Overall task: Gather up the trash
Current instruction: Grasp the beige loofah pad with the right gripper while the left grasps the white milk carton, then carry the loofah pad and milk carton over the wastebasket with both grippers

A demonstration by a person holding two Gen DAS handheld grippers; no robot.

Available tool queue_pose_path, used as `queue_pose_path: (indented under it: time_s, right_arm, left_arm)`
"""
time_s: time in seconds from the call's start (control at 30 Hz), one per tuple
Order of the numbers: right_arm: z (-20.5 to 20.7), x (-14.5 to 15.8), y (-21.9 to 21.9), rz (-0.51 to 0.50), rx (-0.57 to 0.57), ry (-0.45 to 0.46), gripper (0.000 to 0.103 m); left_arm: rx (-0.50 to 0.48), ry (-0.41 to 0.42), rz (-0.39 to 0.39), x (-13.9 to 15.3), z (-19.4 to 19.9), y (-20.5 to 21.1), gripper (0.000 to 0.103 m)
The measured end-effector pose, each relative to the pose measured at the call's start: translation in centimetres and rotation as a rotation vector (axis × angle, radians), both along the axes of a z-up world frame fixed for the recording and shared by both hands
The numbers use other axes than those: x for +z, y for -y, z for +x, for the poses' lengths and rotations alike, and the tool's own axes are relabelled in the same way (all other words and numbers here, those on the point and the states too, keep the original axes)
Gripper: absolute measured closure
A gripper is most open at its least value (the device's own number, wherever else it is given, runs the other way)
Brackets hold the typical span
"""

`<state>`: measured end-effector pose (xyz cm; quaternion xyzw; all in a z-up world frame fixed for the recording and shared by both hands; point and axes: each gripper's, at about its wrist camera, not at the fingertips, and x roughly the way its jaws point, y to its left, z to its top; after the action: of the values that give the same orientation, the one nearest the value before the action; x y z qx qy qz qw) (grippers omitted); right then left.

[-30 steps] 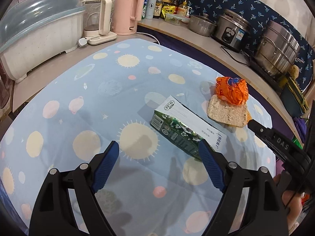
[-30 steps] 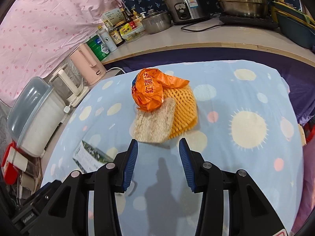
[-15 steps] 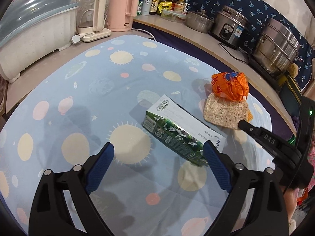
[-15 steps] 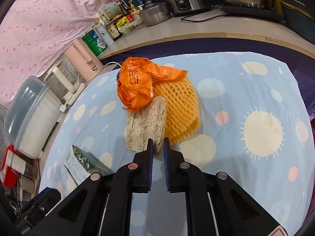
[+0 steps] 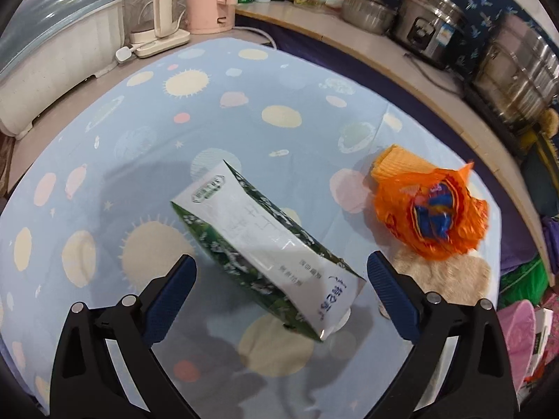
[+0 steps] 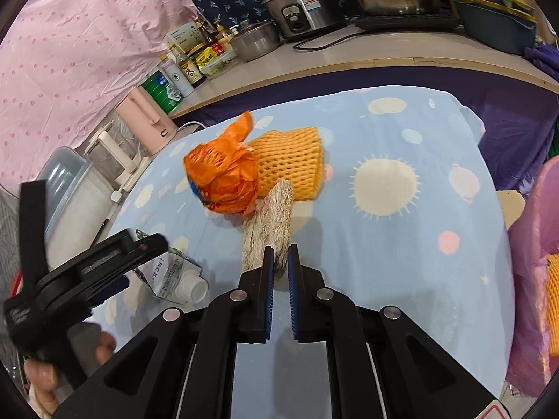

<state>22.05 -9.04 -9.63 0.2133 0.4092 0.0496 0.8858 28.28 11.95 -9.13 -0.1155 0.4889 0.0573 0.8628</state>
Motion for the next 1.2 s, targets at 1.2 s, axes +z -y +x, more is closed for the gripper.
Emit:
queue_pose_path:
  time_s: [1.2]
  right_arm:
    - [-10.4, 1.5, 2.0, 0.031, -0.004, 0.012, 0.095]
  left_arm:
    - [-0.172, 0.000, 0.053, 1.3, -11.8, -1.3, 0.049]
